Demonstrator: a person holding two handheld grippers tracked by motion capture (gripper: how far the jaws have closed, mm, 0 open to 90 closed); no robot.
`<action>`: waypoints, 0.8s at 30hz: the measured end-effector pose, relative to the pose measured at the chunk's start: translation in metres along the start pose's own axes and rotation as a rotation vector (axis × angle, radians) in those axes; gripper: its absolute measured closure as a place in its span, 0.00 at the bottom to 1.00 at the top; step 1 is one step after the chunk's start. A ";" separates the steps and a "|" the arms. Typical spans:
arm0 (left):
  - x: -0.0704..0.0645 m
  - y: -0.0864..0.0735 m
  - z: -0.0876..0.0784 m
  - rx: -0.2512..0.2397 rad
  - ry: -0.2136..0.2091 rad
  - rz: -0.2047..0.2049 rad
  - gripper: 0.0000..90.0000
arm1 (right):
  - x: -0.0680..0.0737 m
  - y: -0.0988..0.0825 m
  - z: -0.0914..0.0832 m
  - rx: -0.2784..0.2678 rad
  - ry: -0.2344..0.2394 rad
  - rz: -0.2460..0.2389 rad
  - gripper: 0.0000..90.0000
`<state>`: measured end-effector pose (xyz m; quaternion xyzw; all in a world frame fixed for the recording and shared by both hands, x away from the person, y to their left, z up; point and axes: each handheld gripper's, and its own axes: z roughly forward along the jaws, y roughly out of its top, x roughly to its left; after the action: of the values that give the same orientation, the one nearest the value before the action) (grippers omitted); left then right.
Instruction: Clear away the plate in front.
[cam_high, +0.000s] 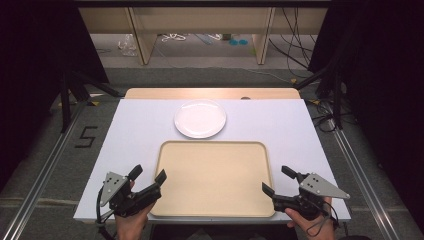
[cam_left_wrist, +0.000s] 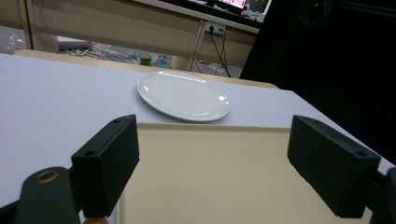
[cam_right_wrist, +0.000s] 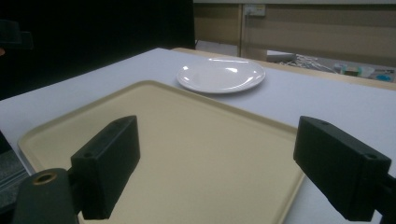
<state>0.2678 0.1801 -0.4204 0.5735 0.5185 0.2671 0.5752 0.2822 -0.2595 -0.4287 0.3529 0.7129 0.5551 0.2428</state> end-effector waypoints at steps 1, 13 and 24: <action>0.000 0.000 0.000 -0.002 -0.001 -0.003 0.18 | 0.000 0.000 0.001 -0.009 -0.004 -0.001 0.17; -0.002 -0.004 0.008 -0.011 0.007 -0.051 0.18 | 0.002 0.000 0.001 0.012 0.009 -0.006 0.17; -0.008 -0.003 0.028 0.007 0.013 -0.074 0.19 | 0.001 0.001 -0.001 -0.002 0.000 -0.008 0.17</action>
<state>0.2897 0.1614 -0.4264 0.5543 0.5438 0.2475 0.5794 0.2811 -0.2591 -0.4278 0.3497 0.7137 0.5550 0.2454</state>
